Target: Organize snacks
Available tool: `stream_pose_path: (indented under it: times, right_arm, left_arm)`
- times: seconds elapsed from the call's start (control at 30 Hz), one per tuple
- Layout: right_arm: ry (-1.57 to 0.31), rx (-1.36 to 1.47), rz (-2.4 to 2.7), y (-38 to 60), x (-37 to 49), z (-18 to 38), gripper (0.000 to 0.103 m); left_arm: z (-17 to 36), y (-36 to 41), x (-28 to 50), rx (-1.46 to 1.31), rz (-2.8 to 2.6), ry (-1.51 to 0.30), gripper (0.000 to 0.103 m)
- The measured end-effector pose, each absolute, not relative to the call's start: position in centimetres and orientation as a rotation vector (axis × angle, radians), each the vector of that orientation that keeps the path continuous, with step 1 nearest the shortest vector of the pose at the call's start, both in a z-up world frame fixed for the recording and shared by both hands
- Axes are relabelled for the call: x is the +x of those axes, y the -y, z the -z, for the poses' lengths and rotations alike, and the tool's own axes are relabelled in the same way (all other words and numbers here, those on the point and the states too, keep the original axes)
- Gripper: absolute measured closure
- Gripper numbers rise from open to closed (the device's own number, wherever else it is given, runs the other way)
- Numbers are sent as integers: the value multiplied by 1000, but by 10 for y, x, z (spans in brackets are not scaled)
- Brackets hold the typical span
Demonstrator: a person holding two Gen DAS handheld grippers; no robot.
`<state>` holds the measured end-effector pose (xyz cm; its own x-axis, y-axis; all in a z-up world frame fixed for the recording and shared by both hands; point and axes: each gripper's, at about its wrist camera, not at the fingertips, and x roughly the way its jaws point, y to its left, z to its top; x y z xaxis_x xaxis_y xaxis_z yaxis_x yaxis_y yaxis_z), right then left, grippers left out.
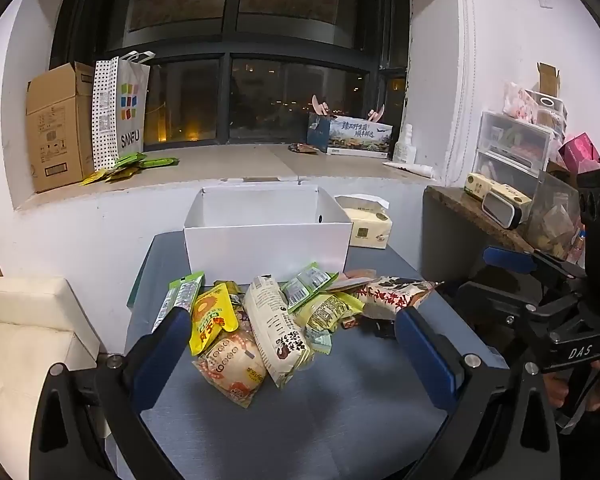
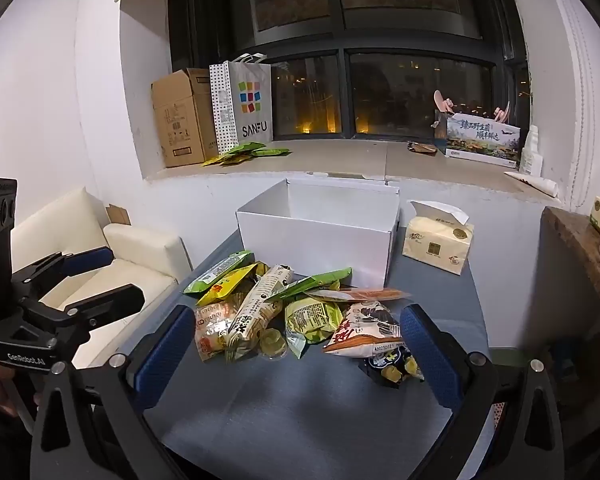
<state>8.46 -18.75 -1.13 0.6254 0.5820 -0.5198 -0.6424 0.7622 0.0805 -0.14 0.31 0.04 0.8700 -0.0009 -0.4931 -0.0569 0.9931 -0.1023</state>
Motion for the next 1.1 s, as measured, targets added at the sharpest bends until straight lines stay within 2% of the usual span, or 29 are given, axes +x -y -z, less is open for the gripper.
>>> stream_pose_path:
  times: [1.1]
  right_arm:
    - [-554, -107, -697, 189, 83, 12, 0]
  left_arm:
    - [-5, 1, -2, -98, -21, -511, 0]
